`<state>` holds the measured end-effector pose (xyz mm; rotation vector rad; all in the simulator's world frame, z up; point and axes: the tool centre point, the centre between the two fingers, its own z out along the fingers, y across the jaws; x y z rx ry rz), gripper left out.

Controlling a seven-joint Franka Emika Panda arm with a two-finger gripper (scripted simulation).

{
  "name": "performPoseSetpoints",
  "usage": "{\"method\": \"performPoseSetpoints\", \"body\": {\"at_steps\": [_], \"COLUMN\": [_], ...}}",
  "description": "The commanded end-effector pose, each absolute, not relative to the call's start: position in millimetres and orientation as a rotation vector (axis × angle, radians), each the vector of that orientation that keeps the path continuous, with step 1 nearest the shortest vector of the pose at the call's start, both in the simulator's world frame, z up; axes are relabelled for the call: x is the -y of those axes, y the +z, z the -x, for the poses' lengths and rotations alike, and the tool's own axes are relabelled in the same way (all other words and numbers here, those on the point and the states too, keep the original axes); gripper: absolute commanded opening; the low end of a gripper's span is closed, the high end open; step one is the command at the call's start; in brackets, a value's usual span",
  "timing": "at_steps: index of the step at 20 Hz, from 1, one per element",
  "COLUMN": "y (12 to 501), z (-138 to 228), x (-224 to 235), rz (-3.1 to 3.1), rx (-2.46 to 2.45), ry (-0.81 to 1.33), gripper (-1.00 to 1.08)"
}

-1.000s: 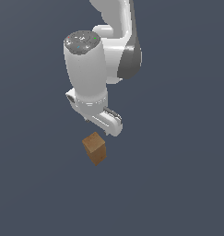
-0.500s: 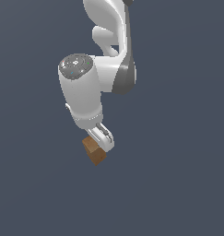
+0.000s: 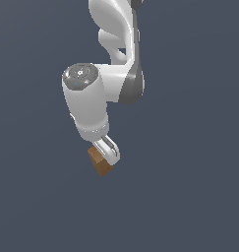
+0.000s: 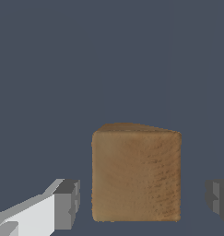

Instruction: Pick up the object and move it to a goal position.

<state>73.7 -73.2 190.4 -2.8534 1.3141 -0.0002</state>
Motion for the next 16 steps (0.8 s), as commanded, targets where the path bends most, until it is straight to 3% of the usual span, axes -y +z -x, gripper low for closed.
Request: {"method": "performPoseSetpoints", "body": {"at_steps": [1, 15, 16], "y": [183.5, 142.8, 142.8], "z": [-73.5, -74.2, -74.2], "x": [73.1, 73.6, 73.6], "rz": [2.853, 2.851, 2.851], "rx": [-1.315, -1.321, -1.321], "ry": [0.001, 0.0, 0.0], "gripper": [1.0, 1.0, -1.0]}}
